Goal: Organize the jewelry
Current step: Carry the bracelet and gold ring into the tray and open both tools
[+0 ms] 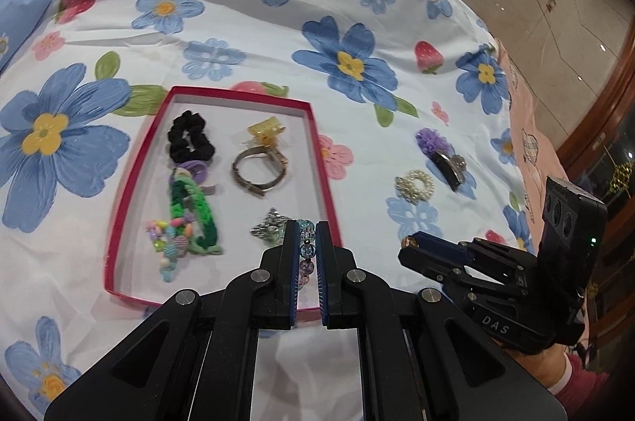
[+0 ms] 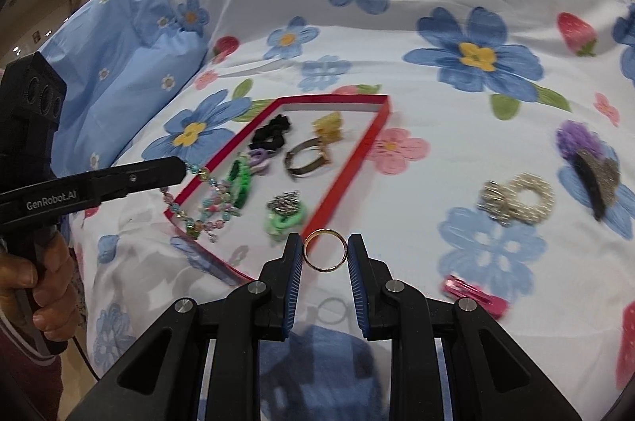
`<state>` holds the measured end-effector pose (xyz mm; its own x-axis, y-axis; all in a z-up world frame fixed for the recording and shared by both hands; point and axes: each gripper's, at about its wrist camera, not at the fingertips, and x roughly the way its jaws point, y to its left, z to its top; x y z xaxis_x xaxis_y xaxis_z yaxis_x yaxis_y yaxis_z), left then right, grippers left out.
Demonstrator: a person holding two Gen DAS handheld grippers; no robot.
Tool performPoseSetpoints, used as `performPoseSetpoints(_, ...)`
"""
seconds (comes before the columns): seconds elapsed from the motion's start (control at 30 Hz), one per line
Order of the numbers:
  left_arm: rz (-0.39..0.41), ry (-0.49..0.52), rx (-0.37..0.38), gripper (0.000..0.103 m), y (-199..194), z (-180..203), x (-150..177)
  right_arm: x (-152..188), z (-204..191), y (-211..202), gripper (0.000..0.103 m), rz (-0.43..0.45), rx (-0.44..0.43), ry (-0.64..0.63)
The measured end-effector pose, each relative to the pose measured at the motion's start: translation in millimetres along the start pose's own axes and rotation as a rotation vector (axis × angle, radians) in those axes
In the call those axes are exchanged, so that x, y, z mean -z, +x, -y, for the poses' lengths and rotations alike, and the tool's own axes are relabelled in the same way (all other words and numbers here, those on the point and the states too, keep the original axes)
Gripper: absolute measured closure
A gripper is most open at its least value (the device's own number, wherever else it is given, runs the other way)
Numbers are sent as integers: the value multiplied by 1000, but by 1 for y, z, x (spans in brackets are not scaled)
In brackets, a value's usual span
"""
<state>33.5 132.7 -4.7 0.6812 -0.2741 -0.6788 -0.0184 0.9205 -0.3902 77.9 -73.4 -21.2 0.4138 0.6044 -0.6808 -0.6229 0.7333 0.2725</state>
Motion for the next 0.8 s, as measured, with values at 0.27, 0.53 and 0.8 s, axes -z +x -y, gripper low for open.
performPoseSetpoints(0.27,-5,-47,-14,97,6,-25,2,-10,-30,33,79,-49,-61,-51)
performPoseSetpoints(0.53,-15,-96,-24,97,15,-48,7,-6,-43,71,79,-122,-71,-61)
performPoseSetpoints(0.8,-36,-140,-52,96,27,-72,15,-1,-46,91,79,-193,-69,-90)
